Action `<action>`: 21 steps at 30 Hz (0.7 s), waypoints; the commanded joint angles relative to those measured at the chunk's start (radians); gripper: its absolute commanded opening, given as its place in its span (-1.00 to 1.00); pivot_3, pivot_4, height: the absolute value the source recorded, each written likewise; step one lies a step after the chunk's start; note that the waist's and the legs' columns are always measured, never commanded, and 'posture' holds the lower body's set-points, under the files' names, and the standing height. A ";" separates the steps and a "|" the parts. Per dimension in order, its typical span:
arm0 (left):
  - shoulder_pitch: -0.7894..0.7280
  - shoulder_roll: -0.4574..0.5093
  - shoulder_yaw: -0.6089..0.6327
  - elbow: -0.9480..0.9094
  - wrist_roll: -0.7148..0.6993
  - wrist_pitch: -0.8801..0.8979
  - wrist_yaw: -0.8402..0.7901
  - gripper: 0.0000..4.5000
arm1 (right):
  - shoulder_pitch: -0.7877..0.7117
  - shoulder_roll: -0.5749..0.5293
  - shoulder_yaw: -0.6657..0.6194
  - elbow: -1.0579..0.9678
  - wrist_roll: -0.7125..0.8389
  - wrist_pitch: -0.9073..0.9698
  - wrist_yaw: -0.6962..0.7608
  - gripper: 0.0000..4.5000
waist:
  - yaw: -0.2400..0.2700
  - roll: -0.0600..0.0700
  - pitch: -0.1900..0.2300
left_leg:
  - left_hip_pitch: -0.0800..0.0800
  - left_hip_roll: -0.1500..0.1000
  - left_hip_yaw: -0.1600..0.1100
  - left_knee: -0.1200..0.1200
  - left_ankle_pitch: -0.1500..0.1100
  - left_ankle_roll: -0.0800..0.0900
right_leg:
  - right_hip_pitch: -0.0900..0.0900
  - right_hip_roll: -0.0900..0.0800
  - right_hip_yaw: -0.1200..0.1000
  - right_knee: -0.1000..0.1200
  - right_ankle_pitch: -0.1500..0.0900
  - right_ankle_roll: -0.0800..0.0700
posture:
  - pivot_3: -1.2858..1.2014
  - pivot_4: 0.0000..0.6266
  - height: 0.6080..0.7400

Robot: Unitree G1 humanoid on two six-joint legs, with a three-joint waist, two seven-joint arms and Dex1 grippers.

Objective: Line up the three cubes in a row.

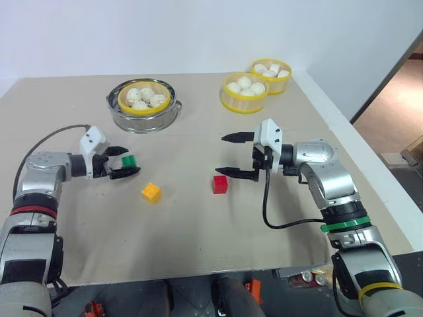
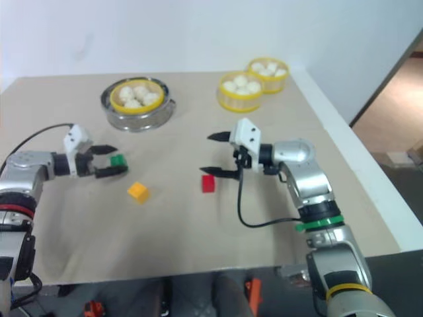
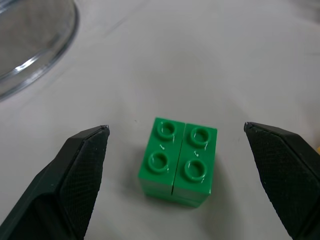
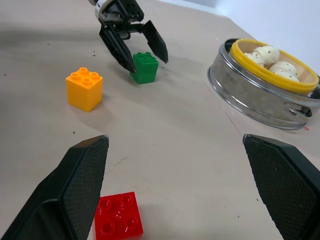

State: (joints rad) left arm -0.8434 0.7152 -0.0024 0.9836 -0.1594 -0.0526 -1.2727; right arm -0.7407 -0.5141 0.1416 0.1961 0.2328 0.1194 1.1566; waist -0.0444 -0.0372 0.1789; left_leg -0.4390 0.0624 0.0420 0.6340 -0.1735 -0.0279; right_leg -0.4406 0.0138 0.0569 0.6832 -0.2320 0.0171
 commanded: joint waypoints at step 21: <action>-0.091 -0.011 -0.006 -0.054 0.064 -0.040 -0.127 -0.40 | -0.022 -0.025 -0.022 -0.033 0.013 0.002 0.005 1.00 | 0.001 0.000 0.000 | -0.001 0.000 0.000 0.001 0.000 0.000 | 0.000 0.000 0.000 0.000 0.000 0.000 | 0.03 -0.52 1.00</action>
State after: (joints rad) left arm -0.9133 0.6894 -0.0223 1.0360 -0.0534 -0.1242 -1.3546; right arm -0.7411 -0.5305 0.1418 0.1856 0.2328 0.1334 1.1561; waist -0.0438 -0.0373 0.1790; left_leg -0.4399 0.0624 0.0417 0.6347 -0.1734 -0.0279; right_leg -0.4404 0.0137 0.0567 0.6833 -0.2319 0.0176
